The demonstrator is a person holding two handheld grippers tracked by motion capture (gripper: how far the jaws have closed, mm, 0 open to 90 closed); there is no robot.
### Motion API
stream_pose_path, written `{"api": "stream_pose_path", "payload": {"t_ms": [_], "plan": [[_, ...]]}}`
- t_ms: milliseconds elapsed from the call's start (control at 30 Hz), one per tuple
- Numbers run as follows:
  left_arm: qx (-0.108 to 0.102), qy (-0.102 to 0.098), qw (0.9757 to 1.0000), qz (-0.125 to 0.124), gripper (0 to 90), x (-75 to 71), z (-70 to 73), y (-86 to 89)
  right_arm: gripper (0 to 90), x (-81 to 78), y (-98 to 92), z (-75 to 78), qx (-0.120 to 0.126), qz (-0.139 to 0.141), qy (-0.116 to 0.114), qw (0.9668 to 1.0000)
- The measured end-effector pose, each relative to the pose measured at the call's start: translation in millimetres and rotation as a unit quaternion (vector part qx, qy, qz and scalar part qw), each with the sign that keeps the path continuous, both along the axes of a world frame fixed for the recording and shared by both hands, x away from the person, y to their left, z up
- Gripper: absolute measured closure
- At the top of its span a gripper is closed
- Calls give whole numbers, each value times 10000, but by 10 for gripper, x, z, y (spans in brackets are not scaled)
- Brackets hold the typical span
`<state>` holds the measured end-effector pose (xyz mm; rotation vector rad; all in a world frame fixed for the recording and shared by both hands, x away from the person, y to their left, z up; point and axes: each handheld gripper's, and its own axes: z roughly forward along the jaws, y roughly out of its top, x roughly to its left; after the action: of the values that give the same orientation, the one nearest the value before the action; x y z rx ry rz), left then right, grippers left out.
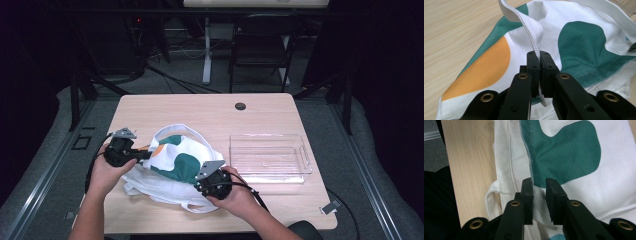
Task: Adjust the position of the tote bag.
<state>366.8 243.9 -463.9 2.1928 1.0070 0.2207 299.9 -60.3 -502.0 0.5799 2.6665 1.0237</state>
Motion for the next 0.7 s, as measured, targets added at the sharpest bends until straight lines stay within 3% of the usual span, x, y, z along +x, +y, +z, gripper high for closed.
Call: {"api": "stream_pose_path", "payload": {"t_ms": [233, 700], "plan": [[50, -32, 10000, 15, 869, -3, -3, 0, 837, -9, -19, 27, 138, -124, -121, 9998], [211, -19, 9998, 21, 803, -7, -37, -23, 852, -20, -50, 91, 295, -165, -385, 9987]]}}
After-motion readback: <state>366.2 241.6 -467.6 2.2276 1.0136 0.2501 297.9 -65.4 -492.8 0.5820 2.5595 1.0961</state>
